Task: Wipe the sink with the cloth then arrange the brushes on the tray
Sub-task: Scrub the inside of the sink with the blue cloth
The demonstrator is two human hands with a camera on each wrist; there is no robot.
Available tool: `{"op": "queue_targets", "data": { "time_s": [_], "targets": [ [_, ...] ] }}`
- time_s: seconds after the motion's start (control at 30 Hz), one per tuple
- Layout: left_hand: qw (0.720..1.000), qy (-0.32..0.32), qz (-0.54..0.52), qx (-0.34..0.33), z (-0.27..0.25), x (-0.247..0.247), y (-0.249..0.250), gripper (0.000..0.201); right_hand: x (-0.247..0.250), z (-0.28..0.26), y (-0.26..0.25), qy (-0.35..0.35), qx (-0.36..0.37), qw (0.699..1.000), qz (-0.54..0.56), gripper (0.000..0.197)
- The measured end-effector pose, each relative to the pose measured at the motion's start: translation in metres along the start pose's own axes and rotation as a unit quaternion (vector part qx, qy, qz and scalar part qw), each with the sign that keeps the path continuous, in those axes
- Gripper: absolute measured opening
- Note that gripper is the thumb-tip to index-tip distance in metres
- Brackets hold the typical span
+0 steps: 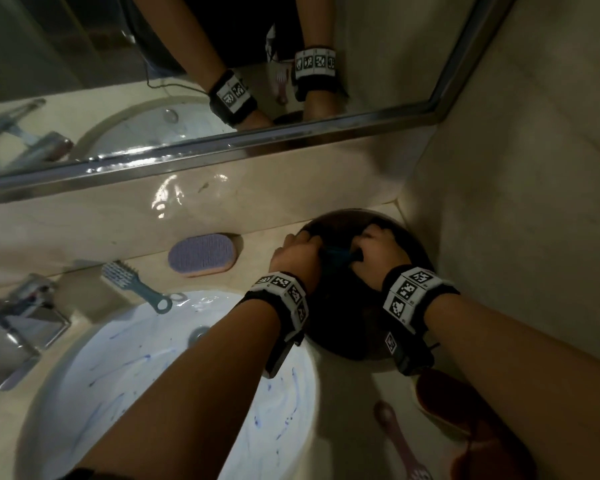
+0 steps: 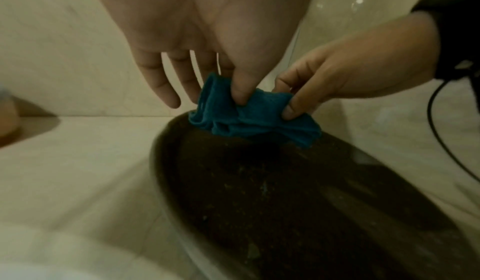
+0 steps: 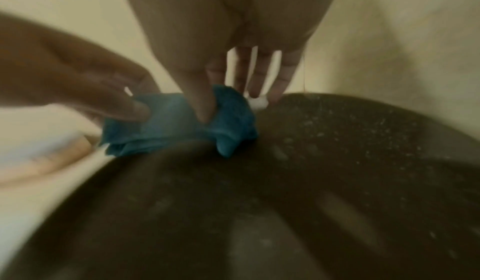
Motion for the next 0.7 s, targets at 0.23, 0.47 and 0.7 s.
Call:
{"op": "queue_targets", "data": {
  "time_s": [0.23,0.47,0.7],
  "targets": [
    [0.997,0.006,-0.071,0.013,-0.062,0.033,-0.017,0.029,0.017,-0.052,-0.038,-0.004,0.063,0.991,0.114,0.016],
    [0.996,0.017,-0.083,-0.007,-0.146,0.051,-0.048,0.028,0.017,-0.1,-0.088,0.048,0.06,0.984,0.161,0.009],
    [0.989,0.029,-0.144,0.034,-0.227,0.036,-0.096,0.021,-0.004,-0.14,-0.155,0.022,0.053,0.994,0.088,0.011]
  ]
}}
Point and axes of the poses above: each hand's wrist, its own z-axis towards the middle knuckle, its own x-axis out of the back of the hand, y = z × x, the point moved 3 cm from there along z, towards the middle knuckle, and after that the axes turned 2 degrees about -x, right-handed, at the moved point
